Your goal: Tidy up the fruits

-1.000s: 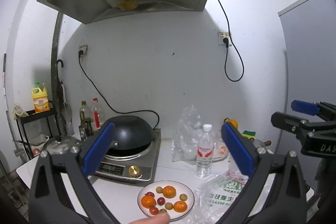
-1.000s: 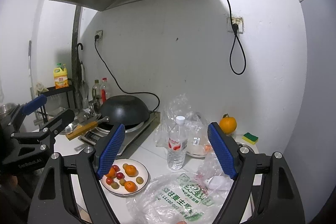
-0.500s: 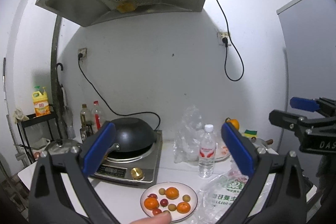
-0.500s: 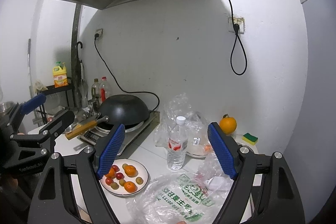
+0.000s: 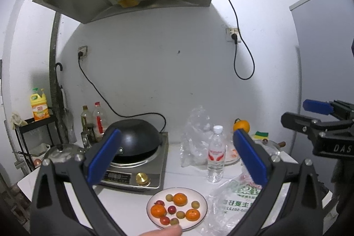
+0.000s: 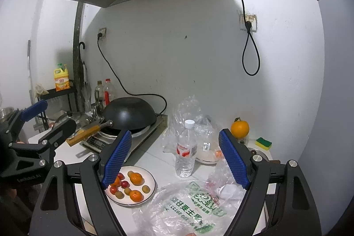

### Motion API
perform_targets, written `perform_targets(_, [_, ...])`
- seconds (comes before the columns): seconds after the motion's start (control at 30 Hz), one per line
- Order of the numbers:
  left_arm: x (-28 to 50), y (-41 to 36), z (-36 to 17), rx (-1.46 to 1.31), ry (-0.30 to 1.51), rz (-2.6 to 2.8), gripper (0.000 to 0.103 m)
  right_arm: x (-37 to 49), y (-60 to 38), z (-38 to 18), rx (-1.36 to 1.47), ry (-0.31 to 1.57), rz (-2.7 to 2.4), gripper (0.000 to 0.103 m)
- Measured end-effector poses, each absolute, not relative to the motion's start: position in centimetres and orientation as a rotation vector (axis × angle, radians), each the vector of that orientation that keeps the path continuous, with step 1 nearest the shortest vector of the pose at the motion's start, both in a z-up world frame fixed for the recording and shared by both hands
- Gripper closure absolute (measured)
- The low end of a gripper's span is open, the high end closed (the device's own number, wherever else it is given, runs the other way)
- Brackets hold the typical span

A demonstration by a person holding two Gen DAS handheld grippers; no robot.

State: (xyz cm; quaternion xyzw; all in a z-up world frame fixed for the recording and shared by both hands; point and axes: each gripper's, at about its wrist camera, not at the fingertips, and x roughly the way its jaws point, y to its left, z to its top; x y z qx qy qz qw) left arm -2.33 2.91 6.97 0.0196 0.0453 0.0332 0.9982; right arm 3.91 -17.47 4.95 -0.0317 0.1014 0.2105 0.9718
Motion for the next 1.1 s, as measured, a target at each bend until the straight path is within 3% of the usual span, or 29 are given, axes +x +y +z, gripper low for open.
perform_targets(1.1, [-0.1, 4.1, 5.9, 0.026, 0.115, 0.016, 0.001, 5.2, -15.7, 4.7, -0.083, 0.240, 0.419, 0.019])
